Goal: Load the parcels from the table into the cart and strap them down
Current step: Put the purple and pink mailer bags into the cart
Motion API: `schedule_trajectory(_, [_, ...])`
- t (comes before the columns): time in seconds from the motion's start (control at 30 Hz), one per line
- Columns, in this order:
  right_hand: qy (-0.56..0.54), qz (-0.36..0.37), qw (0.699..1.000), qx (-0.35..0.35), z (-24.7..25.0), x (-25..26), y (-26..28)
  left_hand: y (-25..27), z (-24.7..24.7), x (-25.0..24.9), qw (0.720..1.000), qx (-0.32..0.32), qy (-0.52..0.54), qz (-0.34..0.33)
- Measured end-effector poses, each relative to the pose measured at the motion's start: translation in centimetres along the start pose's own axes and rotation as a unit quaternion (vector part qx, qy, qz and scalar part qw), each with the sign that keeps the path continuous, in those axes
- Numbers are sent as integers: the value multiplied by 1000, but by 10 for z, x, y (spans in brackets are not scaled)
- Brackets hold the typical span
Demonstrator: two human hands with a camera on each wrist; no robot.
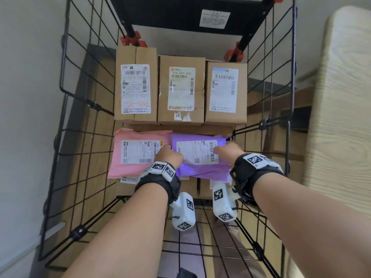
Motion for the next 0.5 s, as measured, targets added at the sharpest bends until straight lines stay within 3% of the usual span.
schedule_trajectory(0.5, [14,30,999,-16,24,6,17,18,3,-22,999,-23,-26,0])
Point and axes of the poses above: each hand's wrist, its own y-axis away from the middle knuckle, its own z-axis out of the back of the hand, x = y × z, the point moved 7 cm from there along -y, towards the middle knuckle, and after that the axes turned 1 degree about y, right-handed, at the moved point
